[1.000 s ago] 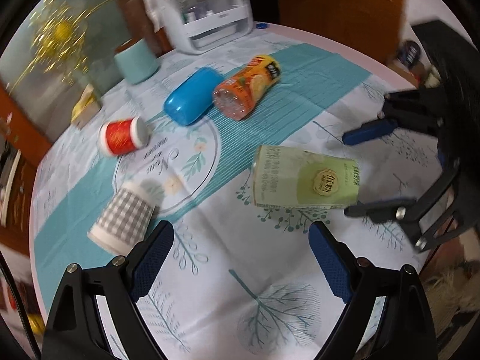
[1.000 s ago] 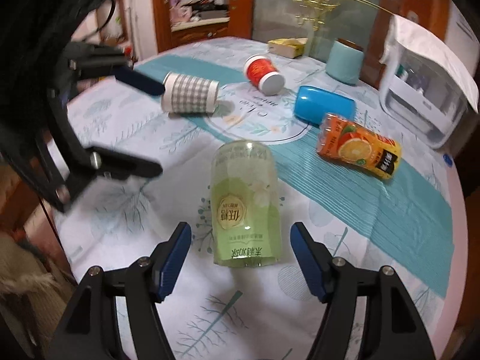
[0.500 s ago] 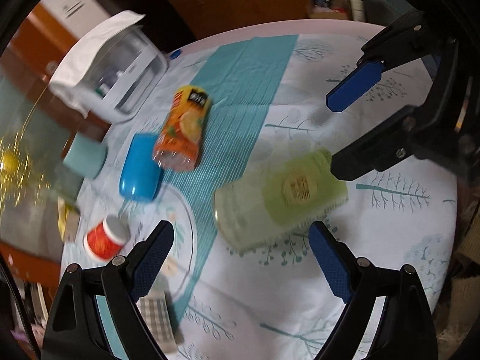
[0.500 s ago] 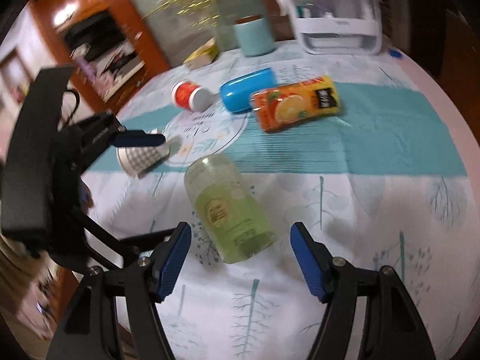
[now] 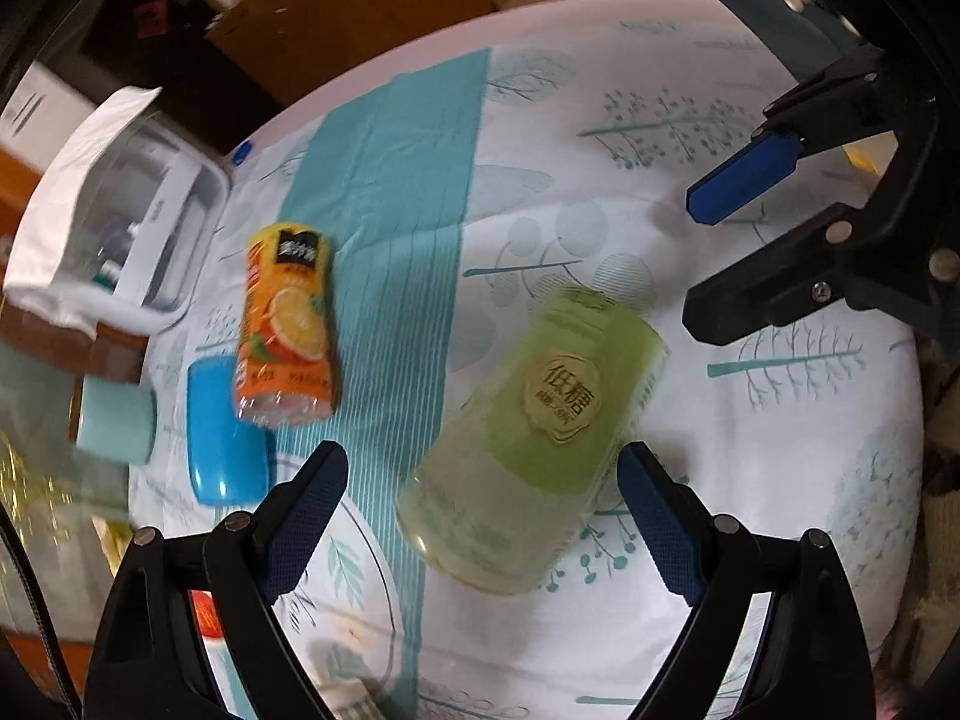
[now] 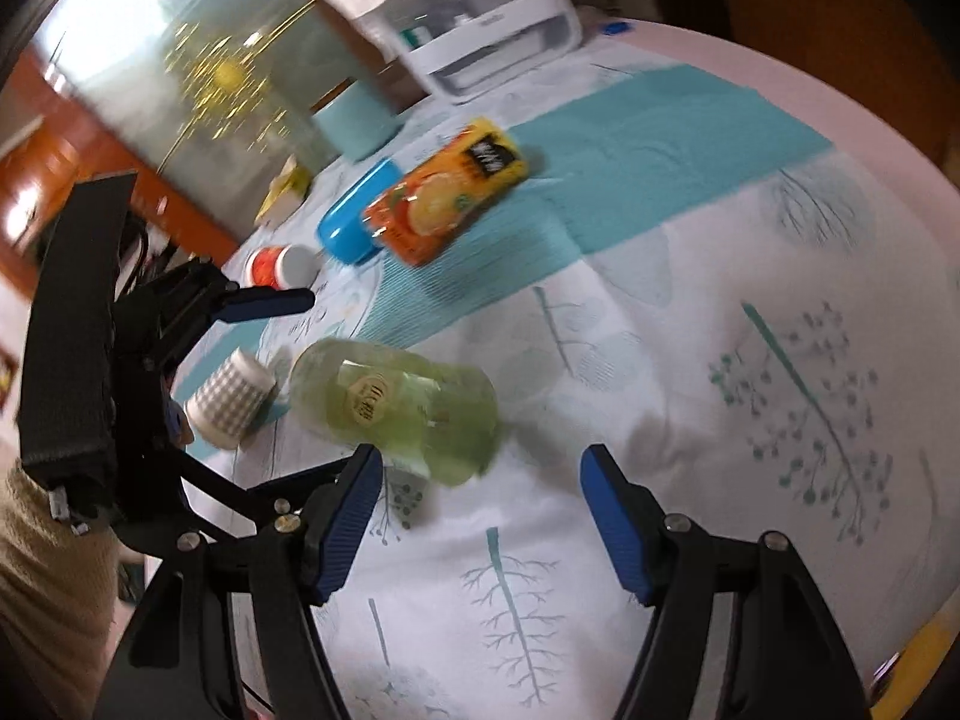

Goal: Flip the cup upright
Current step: 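Lift the green cup with the right gripper and rotate it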

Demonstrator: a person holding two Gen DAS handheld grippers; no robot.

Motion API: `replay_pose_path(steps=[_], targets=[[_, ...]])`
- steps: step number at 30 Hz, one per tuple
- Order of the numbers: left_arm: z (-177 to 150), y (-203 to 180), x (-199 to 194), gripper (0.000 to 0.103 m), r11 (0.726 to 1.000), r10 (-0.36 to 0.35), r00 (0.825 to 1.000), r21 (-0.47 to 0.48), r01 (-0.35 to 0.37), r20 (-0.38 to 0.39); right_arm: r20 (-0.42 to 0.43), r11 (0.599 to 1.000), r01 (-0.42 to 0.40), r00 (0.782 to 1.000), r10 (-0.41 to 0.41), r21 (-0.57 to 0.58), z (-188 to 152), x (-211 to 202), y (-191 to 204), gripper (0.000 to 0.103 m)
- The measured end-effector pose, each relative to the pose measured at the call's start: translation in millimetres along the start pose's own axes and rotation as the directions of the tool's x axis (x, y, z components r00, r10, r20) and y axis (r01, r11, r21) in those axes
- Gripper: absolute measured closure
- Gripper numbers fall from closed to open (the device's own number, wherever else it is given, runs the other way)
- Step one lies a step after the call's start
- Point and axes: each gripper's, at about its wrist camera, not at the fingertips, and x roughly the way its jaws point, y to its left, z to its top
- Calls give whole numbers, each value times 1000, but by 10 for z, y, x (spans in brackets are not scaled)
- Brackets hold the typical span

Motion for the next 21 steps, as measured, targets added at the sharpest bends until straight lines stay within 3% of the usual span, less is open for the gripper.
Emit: replay_pose_path(steps=[6, 8, 9, 13, 17, 21], targets=[[140, -48, 139, 13, 996, -70, 997, 48, 72, -31, 13, 999, 33, 999, -33, 37, -49, 81, -50, 34], [158, -44, 192, 25, 994, -100, 994, 37, 102, -53, 25, 999, 35, 999, -36, 36, -36, 78, -58, 34], [158, -31, 217, 36, 993, -117, 991, 24, 119, -68, 31, 999, 38, 999, -39, 33, -37, 72, -60, 34], [183, 119, 298, 36, 983, -152, 983, -117, 140, -106, 42, 999, 40, 998, -41, 19, -22, 87, -75, 34], [162, 296, 332, 37, 925, -261, 959, -312, 216, -110, 9, 1000, 17, 1000, -17, 21, 3, 188, -116, 34], [145, 292, 313, 38, 894, -287, 953, -383, 230, -97, -8, 1000, -14, 1000, 15, 26, 8, 257, -129, 34]])
